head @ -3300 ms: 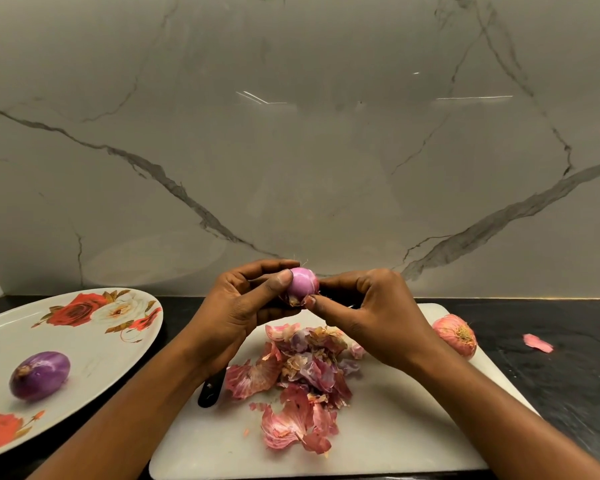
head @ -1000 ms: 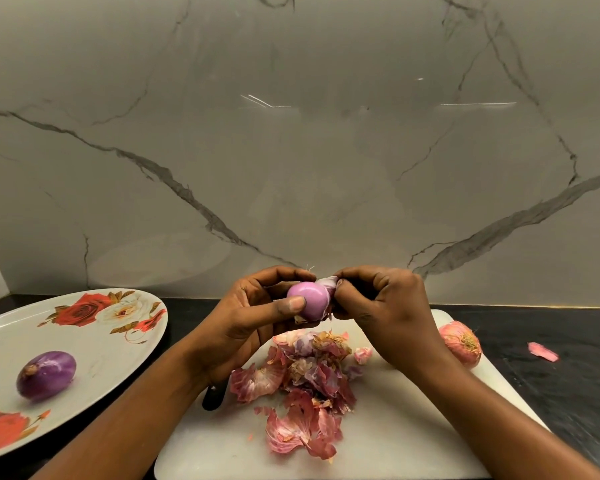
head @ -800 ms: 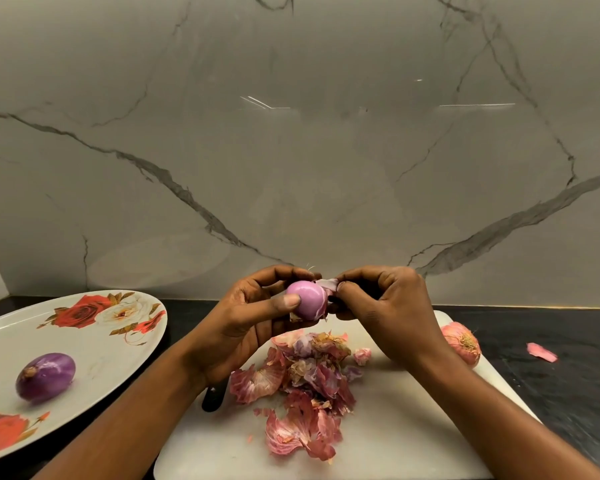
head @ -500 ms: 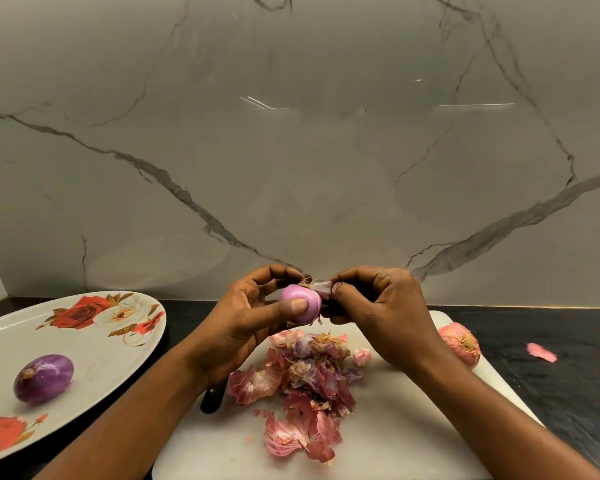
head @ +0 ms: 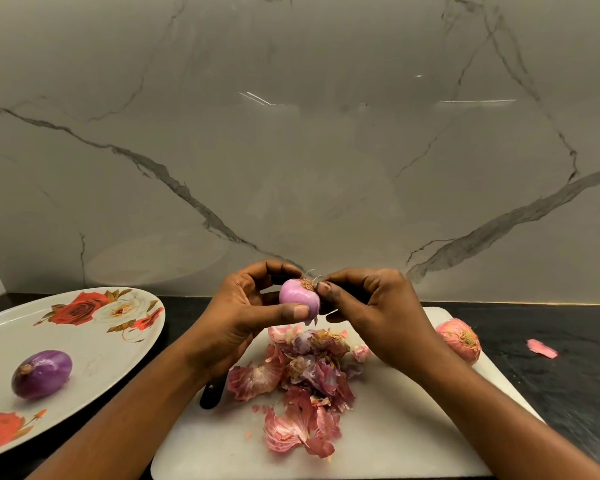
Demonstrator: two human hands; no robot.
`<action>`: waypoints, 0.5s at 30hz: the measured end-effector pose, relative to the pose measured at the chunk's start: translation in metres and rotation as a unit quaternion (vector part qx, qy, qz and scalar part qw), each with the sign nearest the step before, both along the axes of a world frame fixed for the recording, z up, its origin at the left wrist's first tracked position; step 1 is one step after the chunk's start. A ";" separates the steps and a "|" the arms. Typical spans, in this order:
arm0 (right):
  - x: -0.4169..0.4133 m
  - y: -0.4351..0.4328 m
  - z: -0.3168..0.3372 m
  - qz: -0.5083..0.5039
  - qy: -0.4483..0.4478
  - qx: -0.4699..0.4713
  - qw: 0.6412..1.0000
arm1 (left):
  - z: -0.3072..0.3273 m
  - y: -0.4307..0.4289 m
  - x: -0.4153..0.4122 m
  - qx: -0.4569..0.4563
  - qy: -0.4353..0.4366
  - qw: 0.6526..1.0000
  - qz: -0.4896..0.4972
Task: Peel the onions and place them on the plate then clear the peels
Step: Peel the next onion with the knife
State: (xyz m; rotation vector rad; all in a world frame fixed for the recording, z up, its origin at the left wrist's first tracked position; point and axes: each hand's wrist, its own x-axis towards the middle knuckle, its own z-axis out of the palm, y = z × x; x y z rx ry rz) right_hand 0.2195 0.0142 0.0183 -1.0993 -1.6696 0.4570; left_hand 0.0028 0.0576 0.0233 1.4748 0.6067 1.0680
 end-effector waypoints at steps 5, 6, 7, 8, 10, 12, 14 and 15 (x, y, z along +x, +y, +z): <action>0.001 0.001 0.001 -0.023 0.040 -0.004 0.999 | 0.002 0.000 -0.002 -0.037 -0.052 0.998 -0.025; 0.002 0.001 0.001 -0.030 0.048 -0.006 0.998 | 0.002 0.000 -0.002 -0.044 -0.061 0.997 -0.020; 0.003 0.000 0.002 -0.032 0.054 -0.007 0.998 | 0.003 0.000 -0.001 -0.048 -0.068 0.996 -0.015; 0.004 -0.001 0.003 -0.031 0.053 -0.008 0.998 | 0.003 0.000 -0.001 -0.051 -0.072 0.996 -0.010; 0.003 -0.003 0.003 -0.022 0.035 -0.007 0.999 | 0.003 0.000 0.000 -0.052 -0.067 0.996 0.005; 0.002 -0.003 0.002 -0.011 0.018 -0.004 1.000 | 0.004 -0.001 0.001 -0.051 -0.050 0.997 0.025; 0.001 -0.004 0.002 -0.003 0.006 -0.001 1.000 | 0.003 -0.001 0.001 -0.044 -0.035 0.998 0.037; -0.001 -0.005 0.002 0.004 0.002 -0.003 1.000 | 0.003 -0.001 0.001 -0.038 -0.026 0.998 0.038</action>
